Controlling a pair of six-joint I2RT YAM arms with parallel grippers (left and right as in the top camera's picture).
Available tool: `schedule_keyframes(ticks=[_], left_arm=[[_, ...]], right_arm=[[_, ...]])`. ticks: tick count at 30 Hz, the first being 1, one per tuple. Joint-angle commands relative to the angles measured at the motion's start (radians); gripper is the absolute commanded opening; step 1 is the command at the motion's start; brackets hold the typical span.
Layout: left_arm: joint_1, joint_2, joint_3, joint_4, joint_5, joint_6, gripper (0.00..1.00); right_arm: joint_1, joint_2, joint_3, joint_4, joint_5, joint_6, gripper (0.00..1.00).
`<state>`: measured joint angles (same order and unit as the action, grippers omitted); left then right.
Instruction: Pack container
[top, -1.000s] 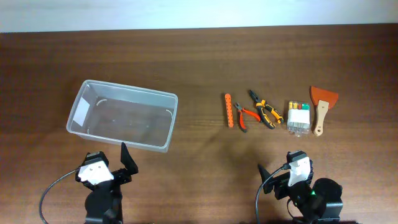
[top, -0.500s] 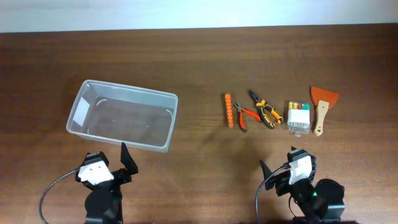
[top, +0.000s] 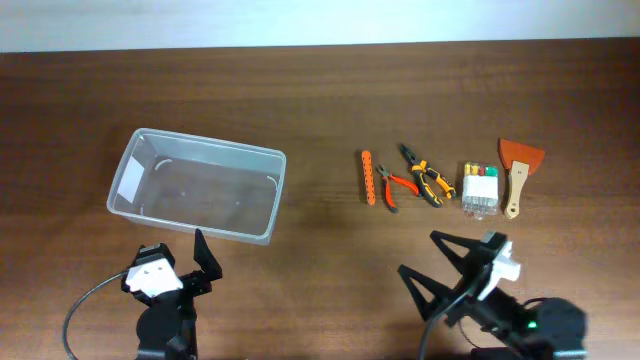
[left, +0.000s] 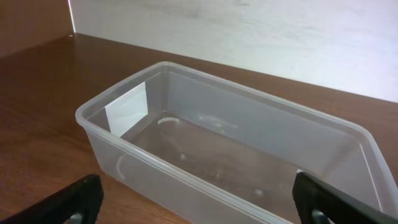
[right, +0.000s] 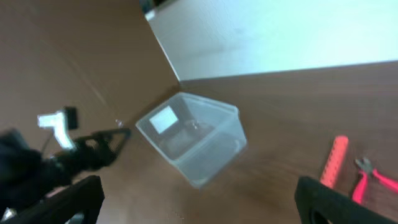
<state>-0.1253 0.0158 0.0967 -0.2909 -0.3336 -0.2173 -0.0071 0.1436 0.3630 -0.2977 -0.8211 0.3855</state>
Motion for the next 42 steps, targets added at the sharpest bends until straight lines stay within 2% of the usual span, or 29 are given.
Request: schedule_keyframes(ticks=[1, 6, 11, 15, 19, 25, 28, 30, 32, 34, 39, 42], left_arm=[[-0.006, -0.004, -0.004, -0.001, -0.003, 0.009, 0.99], [-0.006, -0.004, -0.004, -0.001, -0.003, 0.009, 0.99], [-0.006, -0.004, -0.004, -0.001, -0.003, 0.009, 0.99], [-0.006, -0.004, -0.004, -0.001, -0.003, 0.009, 0.99], [-0.006, -0.004, -0.004, -0.001, -0.003, 0.009, 0.99], [-0.006, -0.004, -0.004, -0.001, -0.003, 0.009, 0.99], [-0.006, -0.004, -0.004, -0.001, -0.003, 0.009, 0.99], [-0.006, -0.004, -0.004, -0.001, -0.003, 0.009, 0.99], [-0.006, -0.004, -0.004, -0.001, -0.003, 0.009, 0.99], [-0.006, -0.004, -0.004, -0.001, -0.003, 0.009, 0.99], [-0.006, -0.004, -0.004, -0.001, -0.003, 0.009, 0.99], [-0.006, -0.004, -0.004, -0.001, -0.003, 0.009, 0.99]], right_arm=[[-0.006, 0.15, 0.234, -0.084, -0.007, -0.064, 0.98], [0.006, 0.491, 0.674, -0.453, 0.153, -0.299, 0.98], [0.137, 0.856, 1.184, -0.887, 0.452, -0.512, 0.99], [0.215, 1.057, 1.381, -0.987, 0.41, -0.448, 0.99], [0.295, 1.205, 1.41, -0.915, 0.424, -0.365, 0.99], [0.63, 1.435, 1.41, -0.785, 0.947, -0.09, 0.98], [0.742, 1.555, 1.41, -0.695, 1.072, 0.069, 0.99], [0.779, 1.635, 1.41, -0.66, 1.083, 0.229, 1.0], [0.8, 1.701, 1.41, -0.634, 1.057, 0.332, 0.93], [0.819, 1.768, 1.41, -0.609, 1.034, 0.379, 0.87], [0.835, 1.873, 1.41, -0.609, 1.035, 0.467, 0.82], [0.837, 1.922, 1.41, -0.593, 1.031, 0.469, 0.82]])
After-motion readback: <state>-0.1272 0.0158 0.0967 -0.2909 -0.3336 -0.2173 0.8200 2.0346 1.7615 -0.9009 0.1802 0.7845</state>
